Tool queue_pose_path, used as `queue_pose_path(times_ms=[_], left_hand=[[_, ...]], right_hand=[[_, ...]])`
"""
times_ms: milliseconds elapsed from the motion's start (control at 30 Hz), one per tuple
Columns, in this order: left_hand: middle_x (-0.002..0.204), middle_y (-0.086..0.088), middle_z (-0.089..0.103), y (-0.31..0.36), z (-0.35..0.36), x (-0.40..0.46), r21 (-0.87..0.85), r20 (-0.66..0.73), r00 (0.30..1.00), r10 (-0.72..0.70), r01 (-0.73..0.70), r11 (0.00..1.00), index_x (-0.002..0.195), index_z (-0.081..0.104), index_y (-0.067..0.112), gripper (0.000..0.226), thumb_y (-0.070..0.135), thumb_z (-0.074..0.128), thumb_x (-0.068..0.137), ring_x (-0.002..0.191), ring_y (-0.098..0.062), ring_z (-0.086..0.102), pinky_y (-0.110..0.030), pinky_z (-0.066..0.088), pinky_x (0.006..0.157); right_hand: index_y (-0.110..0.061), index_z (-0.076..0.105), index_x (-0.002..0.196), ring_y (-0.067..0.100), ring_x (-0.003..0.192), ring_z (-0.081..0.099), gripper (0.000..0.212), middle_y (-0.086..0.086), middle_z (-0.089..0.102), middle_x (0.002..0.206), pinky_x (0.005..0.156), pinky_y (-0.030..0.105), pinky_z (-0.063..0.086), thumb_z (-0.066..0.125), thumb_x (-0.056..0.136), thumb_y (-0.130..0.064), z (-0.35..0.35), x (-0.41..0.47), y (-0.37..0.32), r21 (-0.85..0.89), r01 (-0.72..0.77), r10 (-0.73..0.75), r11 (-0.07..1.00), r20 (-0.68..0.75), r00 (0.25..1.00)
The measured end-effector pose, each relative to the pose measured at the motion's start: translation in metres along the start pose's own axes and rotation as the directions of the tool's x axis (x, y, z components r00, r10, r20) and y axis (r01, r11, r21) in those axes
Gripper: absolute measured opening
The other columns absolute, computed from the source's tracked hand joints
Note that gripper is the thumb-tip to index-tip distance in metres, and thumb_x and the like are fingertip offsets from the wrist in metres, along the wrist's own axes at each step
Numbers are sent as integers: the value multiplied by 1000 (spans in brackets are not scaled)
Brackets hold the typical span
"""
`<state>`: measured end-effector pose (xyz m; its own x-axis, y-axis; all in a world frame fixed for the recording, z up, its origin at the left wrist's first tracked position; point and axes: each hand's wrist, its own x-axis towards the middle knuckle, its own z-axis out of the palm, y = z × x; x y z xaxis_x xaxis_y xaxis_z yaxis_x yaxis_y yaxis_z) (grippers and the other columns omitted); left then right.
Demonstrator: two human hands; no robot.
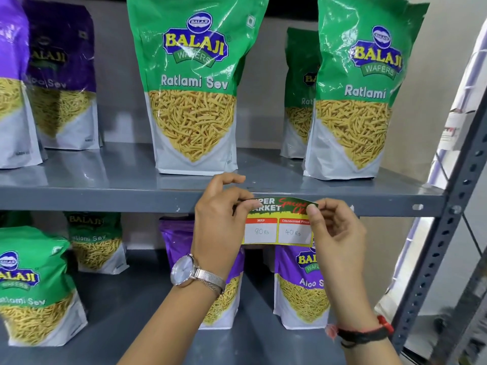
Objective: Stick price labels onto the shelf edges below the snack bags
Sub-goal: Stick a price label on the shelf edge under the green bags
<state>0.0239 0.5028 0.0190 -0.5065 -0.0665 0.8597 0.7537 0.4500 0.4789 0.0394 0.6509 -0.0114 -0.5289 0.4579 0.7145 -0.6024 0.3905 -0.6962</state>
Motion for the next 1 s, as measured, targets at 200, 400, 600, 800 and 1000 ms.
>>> queue_pose_path(times_ms=[200,400,600,800,1000], left_hand=[[68,-9,55,1,2,0,183,-13,999,40,-37,982,69,65,6,11,6,56,74,68,-25,52,-34,28,74],[63,-4,55,0,3,-2,223,-28,1000,9,-2,975,69,62,12,7,8,61,74,69,-19,43,-23,15,68],[66,2,49,-1,5,0,210,-14,1000,2,1,978,67,59,10,18,-3,69,72,68,-21,43,-24,16,68],[78,-13,56,-2,6,0,310,-28,1000,11,-2,951,78,60,8,16,4,73,71,77,-33,49,-27,18,79],[72,-8,65,-5,-1,11,351,54,997,50,-66,934,74,64,12,8,10,72,73,74,-32,56,-34,12,98]], right_hand=[[-10,64,75,11,61,52,11,-8,48,75,58,3,37,62,81,0,0,3,-4,-236,125,-142,964,-55,988],[-7,64,77,24,64,55,8,9,60,70,62,32,44,63,81,0,2,8,-6,-260,140,-158,955,-50,986],[-10,63,80,21,64,59,10,11,64,71,61,22,47,64,81,0,3,10,-4,-213,114,-130,970,-64,989],[-8,62,88,14,64,50,16,11,54,89,65,9,39,69,75,0,1,13,-8,-322,181,-213,929,-67,975],[-12,66,95,30,79,50,23,11,68,98,69,25,28,69,75,-1,-7,25,-14,-459,208,-171,864,121,978]])
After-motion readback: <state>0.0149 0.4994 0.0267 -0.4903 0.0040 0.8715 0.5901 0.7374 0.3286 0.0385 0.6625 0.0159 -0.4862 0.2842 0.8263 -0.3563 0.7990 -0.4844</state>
